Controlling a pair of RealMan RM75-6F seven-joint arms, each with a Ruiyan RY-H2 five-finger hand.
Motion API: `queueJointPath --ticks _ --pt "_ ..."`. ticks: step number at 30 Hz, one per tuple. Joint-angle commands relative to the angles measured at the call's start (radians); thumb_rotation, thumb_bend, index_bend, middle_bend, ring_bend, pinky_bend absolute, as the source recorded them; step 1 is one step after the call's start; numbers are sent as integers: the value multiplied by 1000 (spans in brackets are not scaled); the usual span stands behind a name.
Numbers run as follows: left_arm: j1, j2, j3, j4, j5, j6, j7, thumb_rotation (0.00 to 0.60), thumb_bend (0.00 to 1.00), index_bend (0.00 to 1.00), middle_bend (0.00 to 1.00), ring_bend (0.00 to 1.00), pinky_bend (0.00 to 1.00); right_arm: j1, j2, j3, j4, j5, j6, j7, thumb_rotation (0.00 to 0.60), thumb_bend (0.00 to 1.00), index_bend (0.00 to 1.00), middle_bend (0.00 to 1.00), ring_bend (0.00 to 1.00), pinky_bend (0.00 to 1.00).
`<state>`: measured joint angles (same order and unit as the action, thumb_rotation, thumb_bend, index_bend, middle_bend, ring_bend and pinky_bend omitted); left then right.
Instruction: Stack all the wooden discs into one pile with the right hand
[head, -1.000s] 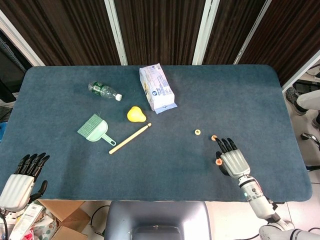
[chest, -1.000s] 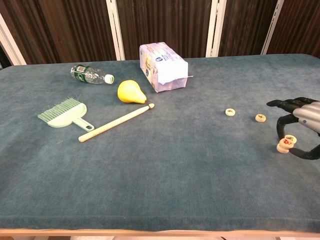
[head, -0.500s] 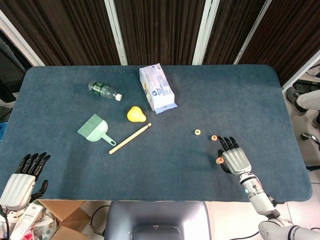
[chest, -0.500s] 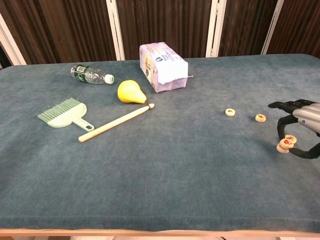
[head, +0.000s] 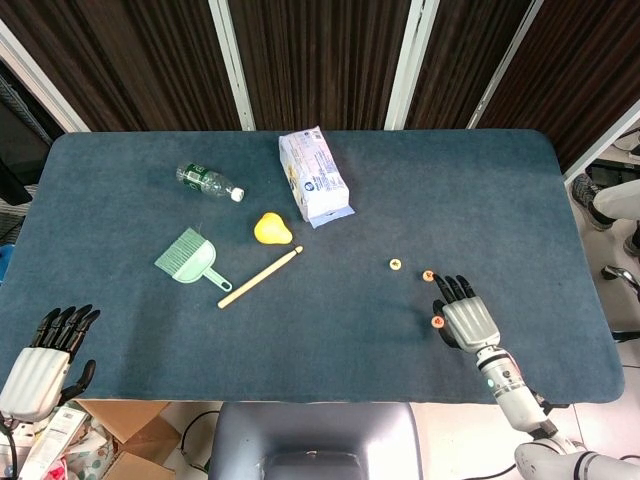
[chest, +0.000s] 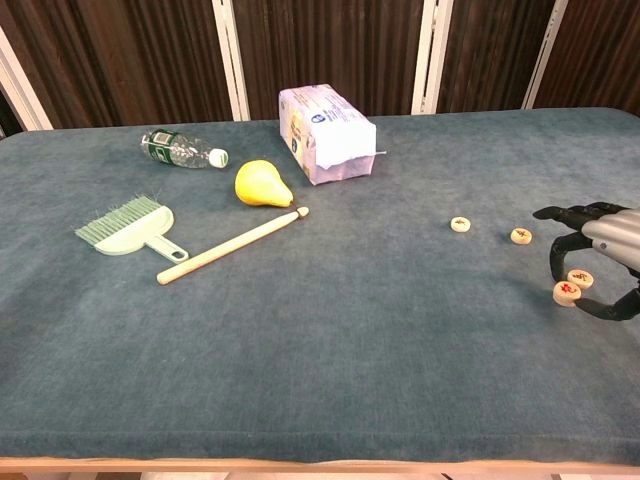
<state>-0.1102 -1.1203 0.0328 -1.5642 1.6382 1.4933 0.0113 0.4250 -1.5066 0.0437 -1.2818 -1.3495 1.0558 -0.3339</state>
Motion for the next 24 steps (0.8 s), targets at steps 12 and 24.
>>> queueJointPath --ticks 12,24 --pt "1 0 0 -1 -1 2 2 600 507 5 40 11 40 -15 26 11 -12 11 29 19 600 491 449 30 0 0" --pt "2 -1 0 -2 -2 1 6 600 507 6 40 11 41 5 0 20 48 40 -16 13 600 491 472 31 0 0"
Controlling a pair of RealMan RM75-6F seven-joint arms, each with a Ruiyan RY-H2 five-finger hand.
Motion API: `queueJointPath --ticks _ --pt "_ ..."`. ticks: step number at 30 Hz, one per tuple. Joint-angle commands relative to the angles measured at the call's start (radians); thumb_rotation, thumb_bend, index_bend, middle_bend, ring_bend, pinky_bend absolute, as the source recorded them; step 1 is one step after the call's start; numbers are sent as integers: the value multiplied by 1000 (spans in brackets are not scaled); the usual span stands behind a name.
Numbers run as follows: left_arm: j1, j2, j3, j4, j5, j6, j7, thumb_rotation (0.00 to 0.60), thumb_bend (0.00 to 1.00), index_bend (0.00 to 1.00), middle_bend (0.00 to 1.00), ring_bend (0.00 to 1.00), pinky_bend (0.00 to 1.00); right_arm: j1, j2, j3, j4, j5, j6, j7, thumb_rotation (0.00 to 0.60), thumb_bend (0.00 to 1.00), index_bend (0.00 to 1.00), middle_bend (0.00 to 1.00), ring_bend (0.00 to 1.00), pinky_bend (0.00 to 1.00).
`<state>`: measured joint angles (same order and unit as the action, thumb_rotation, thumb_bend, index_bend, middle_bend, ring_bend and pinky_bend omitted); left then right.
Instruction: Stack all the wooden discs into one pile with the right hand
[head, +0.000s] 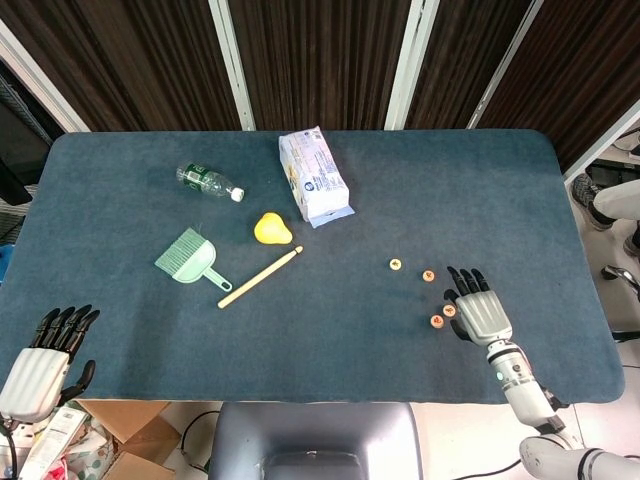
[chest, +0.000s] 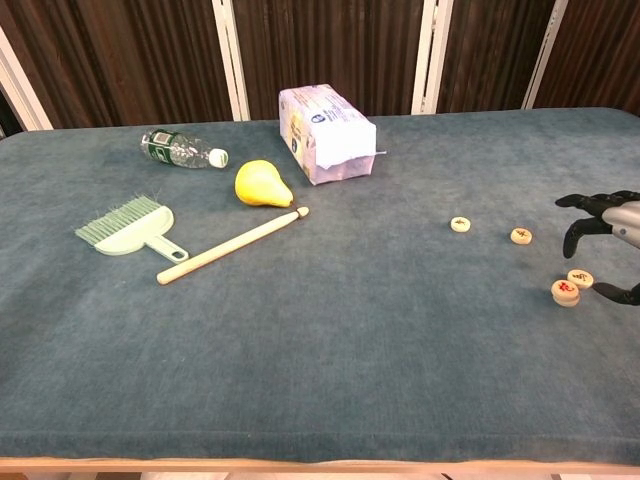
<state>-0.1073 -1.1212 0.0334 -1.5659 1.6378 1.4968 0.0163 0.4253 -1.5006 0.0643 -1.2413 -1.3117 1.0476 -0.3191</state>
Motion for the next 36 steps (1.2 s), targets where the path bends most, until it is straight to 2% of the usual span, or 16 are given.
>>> queueJointPath --ticks 1,28,36 --pt "-1 0 0 0 -4 -4 1 600 507 6 40 11 41 7 -10 -2 12 2 -14 0 600 490 473 31 0 0" --pt "-4 2 -4 -1 -11 -12 -4 600 506 5 40 11 41 20 -57 4 78 31 -38 -11 600 491 594 29 0 22" --pt "-4 1 -4 -2 -11 -11 1 600 505 5 41 11 41 9 -42 8 54 13 2 4 600 490 640 32 0 30"
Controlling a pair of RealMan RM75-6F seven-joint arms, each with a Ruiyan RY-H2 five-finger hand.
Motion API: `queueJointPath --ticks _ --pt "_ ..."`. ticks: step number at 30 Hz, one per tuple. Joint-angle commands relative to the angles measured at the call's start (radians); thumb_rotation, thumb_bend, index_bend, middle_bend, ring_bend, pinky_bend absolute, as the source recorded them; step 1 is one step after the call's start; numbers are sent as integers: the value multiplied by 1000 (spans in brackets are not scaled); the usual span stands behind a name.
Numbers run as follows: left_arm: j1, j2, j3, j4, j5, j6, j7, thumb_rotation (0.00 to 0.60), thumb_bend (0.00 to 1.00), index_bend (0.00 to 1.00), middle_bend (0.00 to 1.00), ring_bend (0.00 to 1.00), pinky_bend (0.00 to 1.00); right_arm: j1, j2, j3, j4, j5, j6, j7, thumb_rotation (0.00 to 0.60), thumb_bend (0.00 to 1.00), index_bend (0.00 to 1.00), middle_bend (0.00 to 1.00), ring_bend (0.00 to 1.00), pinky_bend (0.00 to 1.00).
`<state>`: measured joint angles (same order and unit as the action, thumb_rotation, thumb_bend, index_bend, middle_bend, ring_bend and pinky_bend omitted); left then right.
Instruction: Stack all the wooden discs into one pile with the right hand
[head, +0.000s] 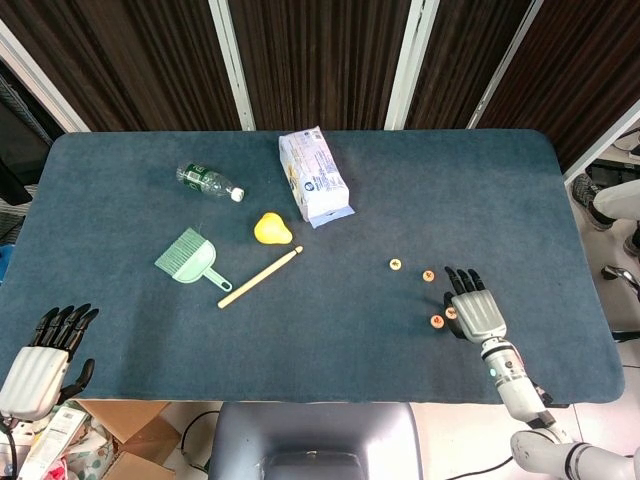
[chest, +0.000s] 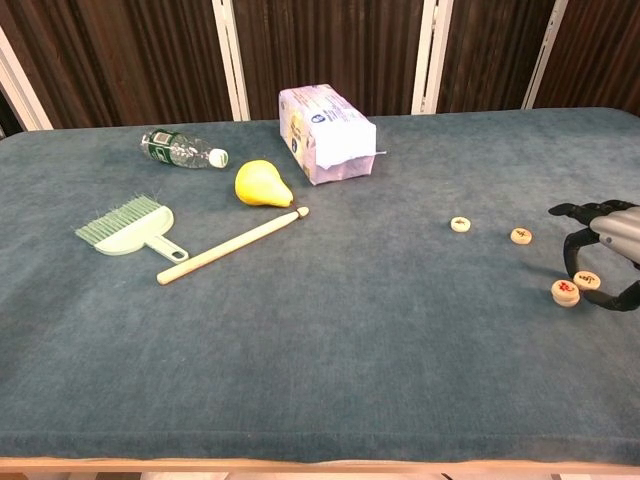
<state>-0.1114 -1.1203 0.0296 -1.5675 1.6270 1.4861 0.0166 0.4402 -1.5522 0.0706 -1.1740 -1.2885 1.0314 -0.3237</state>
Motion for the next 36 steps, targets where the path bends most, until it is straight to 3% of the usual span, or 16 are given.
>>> queueJointPath --ticks 1,16,36 --pt "0 0 0 0 0 0 0 600 506 6 40 11 41 -10 16 2 -23 -17 33 13 600 491 640 32 0 30" --pt "1 -2 2 -1 4 1 8 600 506 6 41 11 40 -45 65 -30 -138 -109 135 5 600 491 640 35 0 54" --pt "1 1 2 2 5 4 -4 600 507 6 40 11 40 -31 19 -34 -106 -101 97 -37 600 490 638 36 0 54"
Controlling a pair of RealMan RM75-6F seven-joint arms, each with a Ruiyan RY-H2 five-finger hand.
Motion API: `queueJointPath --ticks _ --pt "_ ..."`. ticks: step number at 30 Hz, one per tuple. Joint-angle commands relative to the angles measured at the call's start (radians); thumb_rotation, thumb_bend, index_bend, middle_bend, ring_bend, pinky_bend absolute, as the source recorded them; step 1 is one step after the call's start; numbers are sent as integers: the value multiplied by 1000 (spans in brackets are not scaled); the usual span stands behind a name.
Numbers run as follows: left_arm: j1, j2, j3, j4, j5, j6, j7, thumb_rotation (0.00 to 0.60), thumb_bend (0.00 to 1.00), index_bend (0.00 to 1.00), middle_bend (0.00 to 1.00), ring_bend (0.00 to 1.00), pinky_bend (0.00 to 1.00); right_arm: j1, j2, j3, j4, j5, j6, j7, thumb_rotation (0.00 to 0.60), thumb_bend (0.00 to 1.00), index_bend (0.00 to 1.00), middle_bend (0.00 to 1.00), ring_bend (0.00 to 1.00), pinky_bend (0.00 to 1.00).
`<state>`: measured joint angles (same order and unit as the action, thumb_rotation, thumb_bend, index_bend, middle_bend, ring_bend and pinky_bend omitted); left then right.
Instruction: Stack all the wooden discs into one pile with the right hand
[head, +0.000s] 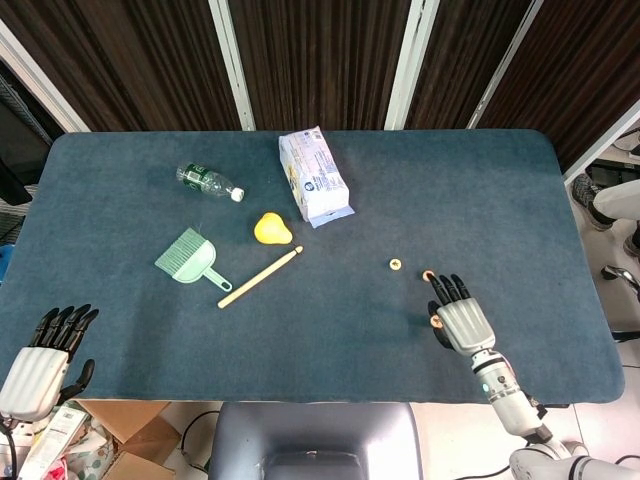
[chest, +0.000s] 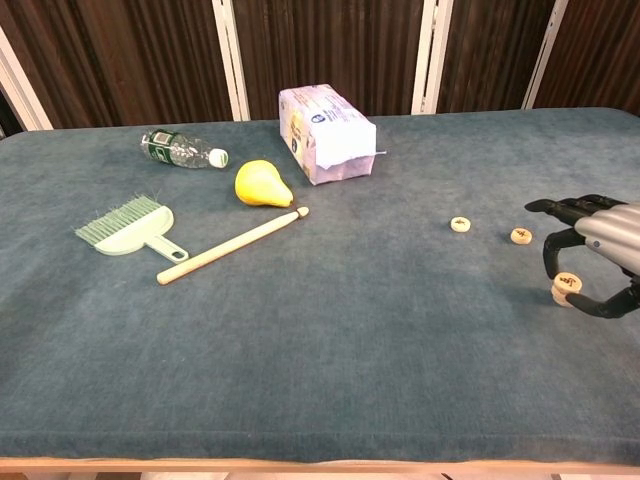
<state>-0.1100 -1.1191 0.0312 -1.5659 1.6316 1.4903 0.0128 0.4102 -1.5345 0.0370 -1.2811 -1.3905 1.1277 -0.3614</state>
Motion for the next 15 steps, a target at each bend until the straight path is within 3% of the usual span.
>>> queueJointPath --ticks 1,8,15 --pt "0 0 0 0 0 -1 0 600 506 6 40 11 40 -2 2 -1 2 2 0 2 600 491 638 36 0 54" --pt "0 -1 1 -1 0 -1 4 600 505 6 40 11 40 0 -2 -1 13 2 -9 9 600 491 624 35 0 54" --pt "-3 1 0 -3 -3 -7 0 600 505 5 40 11 40 3 0 -1 12 -3 -13 19 600 491 512 35 0 54"
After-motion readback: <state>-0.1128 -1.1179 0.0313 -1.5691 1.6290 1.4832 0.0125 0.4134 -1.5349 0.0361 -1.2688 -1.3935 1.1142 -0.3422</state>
